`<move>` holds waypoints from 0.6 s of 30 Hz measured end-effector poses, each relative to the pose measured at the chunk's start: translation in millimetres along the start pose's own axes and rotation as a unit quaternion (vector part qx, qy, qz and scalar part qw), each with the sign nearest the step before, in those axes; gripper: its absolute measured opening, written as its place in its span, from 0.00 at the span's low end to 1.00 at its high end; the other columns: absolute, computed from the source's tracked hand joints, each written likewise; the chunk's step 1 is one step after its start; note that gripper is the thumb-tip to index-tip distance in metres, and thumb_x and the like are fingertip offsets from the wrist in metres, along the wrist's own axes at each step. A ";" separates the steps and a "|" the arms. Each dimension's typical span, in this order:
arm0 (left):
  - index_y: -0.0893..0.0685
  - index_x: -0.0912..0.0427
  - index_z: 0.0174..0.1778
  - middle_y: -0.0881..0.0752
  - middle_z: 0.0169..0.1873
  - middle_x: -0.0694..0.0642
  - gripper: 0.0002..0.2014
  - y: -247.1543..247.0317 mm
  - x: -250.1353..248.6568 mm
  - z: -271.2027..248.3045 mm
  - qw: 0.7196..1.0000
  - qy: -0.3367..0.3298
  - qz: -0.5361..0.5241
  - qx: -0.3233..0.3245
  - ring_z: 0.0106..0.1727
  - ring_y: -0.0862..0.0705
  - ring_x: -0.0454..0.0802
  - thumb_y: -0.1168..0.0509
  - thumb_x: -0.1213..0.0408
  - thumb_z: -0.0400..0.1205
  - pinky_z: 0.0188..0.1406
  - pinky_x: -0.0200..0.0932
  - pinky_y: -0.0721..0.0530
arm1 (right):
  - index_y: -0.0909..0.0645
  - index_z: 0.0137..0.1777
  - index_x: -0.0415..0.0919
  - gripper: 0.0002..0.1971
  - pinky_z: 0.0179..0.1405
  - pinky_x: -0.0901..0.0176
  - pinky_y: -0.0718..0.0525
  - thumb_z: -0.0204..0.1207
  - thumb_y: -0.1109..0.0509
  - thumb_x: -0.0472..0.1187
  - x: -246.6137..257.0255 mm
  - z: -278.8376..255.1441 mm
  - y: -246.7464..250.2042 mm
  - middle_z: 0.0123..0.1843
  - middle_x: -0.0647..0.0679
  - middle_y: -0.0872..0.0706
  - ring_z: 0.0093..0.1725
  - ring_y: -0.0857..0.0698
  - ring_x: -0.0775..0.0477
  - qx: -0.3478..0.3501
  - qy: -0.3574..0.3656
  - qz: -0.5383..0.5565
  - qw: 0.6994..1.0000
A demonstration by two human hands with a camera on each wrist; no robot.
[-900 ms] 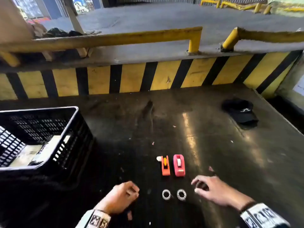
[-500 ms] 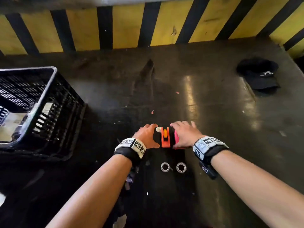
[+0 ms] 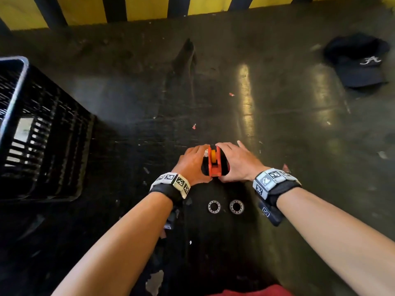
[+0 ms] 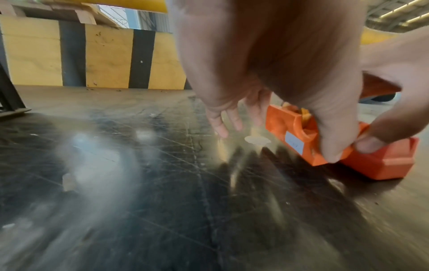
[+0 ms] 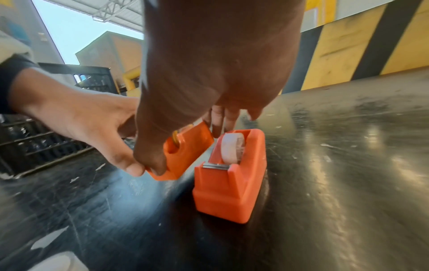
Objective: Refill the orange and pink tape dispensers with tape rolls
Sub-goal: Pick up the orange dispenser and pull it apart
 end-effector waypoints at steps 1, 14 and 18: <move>0.36 0.53 0.86 0.25 0.81 0.57 0.55 3.1 0.1 -1.5 1.000 -0.014 -0.014 -0.013 0.82 0.27 0.62 0.16 0.52 0.64 0.79 0.64 0.25 | 0.39 0.86 0.43 0.57 0.90 0.36 0.48 0.59 0.18 0.61 -0.4 -2.3 1.9 0.82 0.46 0.26 0.83 0.29 0.45 -0.005 0.004 0.023 1.000; 0.38 0.50 0.83 0.24 0.77 0.56 0.53 26.9 39.6 -32.6 0.999 0.042 0.000 -0.034 0.74 0.22 0.58 0.17 0.49 0.65 0.73 0.60 0.20 | 0.38 0.83 0.49 0.54 0.64 0.49 0.16 0.58 0.14 0.55 6.8 -22.3 19.5 0.80 0.51 0.27 0.69 0.18 0.42 -0.023 -0.032 0.080 0.996; 0.36 0.48 0.82 0.30 0.80 0.56 0.48 23.1 45.6 -34.3 0.992 0.076 0.103 -0.008 0.78 0.29 0.61 0.20 0.43 0.69 0.74 0.66 0.23 | 0.41 0.87 0.49 0.56 0.69 0.50 0.19 0.61 0.13 0.54 7.5 -24.4 21.4 0.83 0.51 0.30 0.75 0.21 0.44 -0.021 -0.029 0.083 0.996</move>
Point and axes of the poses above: each hand's wrist, its own z-axis towards the middle knuckle, its own y-axis out of the back of the hand, x = y × z, the point moved 3 cm from there along z, towards the middle knuckle
